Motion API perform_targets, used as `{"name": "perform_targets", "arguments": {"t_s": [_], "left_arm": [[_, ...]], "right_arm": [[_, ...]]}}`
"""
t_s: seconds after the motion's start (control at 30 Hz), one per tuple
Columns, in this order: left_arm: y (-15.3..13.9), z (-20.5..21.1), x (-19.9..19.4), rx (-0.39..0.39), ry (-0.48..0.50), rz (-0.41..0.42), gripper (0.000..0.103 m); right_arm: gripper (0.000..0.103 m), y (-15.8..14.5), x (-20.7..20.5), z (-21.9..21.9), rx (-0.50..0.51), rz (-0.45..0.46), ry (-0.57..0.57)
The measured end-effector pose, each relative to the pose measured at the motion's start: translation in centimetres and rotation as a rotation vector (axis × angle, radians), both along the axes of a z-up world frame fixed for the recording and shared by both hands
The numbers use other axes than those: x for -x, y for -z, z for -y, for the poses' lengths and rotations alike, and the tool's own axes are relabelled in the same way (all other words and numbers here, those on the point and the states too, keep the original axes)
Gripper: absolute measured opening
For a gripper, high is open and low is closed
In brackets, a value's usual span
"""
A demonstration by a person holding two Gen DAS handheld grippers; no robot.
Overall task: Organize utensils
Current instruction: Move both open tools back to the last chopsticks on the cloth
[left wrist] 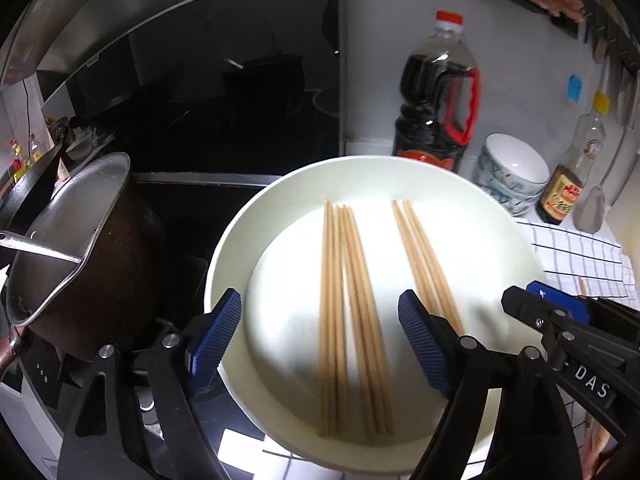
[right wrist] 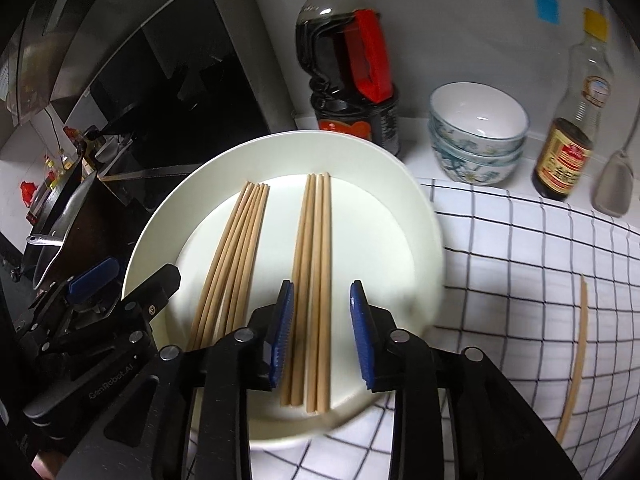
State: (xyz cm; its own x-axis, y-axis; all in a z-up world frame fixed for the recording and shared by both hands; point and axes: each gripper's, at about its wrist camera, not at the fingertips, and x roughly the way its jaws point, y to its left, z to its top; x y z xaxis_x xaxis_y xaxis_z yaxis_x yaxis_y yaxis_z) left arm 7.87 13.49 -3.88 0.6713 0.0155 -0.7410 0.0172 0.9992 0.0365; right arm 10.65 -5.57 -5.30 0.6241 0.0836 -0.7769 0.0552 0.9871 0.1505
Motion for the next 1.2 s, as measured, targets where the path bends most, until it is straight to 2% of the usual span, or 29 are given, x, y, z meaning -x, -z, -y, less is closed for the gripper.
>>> {"name": "perform_targets", "arguments": {"t_s": [0.17,0.33,0.63,0.8,0.97,1.2], "left_arm": [[-0.8,1.6,0.9,-0.005,0.025,0.005,0.08],[-1.3,3.4,2.3,0.002,0.03,0.009,0.09],[-1.0,7.5,4.7,0.002,0.072,-0.02,0.095],[-0.6,10.4,5.7,0.007,0.098,-0.043,0.095],[-0.3,14.0,6.9,0.007,0.143,-0.044,0.096],[1.1,18.5,7.9,-0.008,0.202,-0.067,0.096]], "right_arm": [[0.036,-0.7,2.5,1.5,0.006,0.015,0.034],[0.04,-0.8,5.2,3.4,0.013,0.019,0.067],[0.046,0.1,10.0,7.8,0.028,-0.014,0.123],[0.051,-0.1,12.2,10.3,0.039,-0.015,0.169],[0.051,0.0,14.3,13.6,0.058,-0.014,0.219],[0.051,1.8,16.1,17.8,0.072,-0.053,0.277]]}}
